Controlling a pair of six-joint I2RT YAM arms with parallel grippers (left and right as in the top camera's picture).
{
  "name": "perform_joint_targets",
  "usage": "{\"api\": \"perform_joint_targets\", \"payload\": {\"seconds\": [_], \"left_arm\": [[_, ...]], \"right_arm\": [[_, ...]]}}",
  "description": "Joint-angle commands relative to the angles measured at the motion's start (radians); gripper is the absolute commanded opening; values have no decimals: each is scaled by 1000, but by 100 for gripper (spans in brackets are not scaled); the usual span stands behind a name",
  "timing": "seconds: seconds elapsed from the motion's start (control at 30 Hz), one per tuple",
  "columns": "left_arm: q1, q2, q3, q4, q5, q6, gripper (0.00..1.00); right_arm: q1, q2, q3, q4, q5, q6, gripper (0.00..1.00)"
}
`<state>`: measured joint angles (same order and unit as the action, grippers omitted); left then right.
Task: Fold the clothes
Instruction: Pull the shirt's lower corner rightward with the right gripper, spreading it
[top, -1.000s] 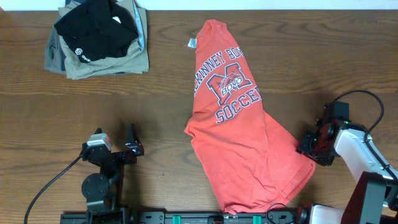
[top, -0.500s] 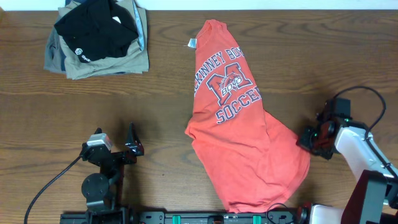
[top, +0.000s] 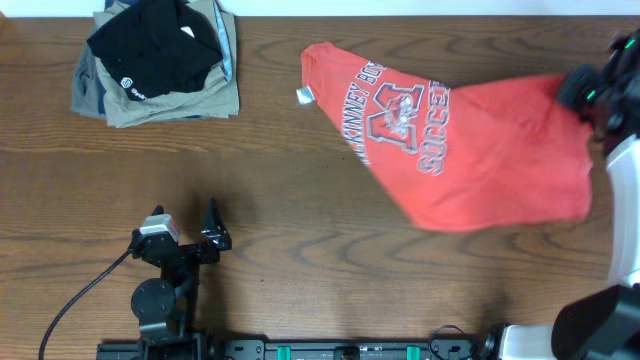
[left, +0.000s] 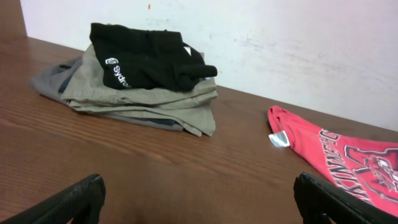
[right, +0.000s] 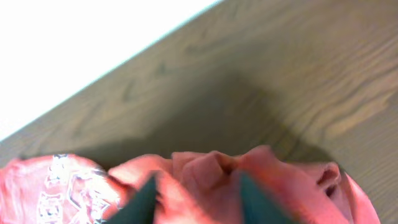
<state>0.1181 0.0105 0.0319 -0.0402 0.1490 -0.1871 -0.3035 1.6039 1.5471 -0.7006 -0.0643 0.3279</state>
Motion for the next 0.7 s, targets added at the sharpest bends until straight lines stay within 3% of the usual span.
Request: {"api": "perform_joint_targets", "payload": {"seconds": [0.0, 0.07, 0.4, 0.67], "left_arm": [[5, -6, -28, -14, -4, -5, 98], [5, -6, -28, -14, -4, -5, 98], [5, -6, -28, -14, -4, -5, 98], [5, -6, -28, -14, -5, -5, 98]], "right_arm": [[-12, 76, 139, -73, 15, -12, 99], [-11, 118, 206, -150, 15, -12, 99], [-10, 135, 214, -343, 16, -12, 99], [-10, 136, 120, -407, 23, -11, 99]]}}
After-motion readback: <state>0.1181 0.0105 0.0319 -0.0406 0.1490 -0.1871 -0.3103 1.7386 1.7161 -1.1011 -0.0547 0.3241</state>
